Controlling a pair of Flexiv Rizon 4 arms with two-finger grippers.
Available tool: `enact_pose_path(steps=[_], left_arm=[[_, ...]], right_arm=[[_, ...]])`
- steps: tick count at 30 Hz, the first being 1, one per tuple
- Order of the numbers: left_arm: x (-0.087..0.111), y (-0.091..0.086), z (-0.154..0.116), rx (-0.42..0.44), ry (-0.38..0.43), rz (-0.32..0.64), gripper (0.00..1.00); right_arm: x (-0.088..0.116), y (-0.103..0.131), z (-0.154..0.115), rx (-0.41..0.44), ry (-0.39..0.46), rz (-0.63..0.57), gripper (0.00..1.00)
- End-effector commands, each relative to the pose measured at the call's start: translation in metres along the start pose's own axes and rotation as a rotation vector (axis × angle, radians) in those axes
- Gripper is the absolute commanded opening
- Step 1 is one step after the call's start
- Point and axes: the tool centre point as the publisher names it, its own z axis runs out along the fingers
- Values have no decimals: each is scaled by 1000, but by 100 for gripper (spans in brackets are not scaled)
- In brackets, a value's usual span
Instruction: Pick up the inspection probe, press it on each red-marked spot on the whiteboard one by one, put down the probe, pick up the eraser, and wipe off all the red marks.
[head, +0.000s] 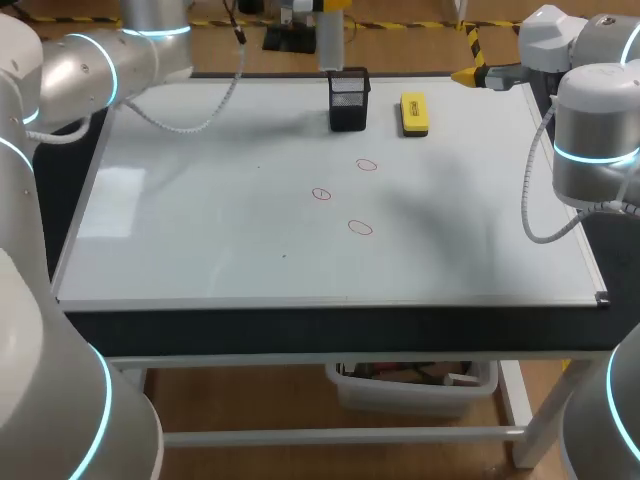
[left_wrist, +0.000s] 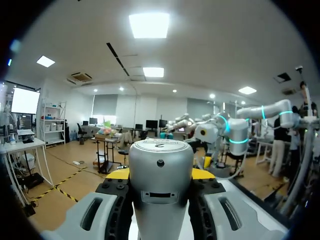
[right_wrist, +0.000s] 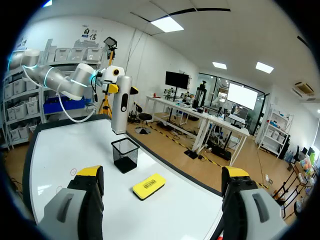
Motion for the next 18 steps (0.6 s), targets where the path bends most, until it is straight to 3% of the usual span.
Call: enact_pose_path(steps=[1,18], left_arm=[[40,-9,-30,-31,-162,4,0],[82,2,-153,-22,-390,18,0]], right_arm=[[0,0,0,1,1,0,100],[0,0,0,1,1,0,100]])
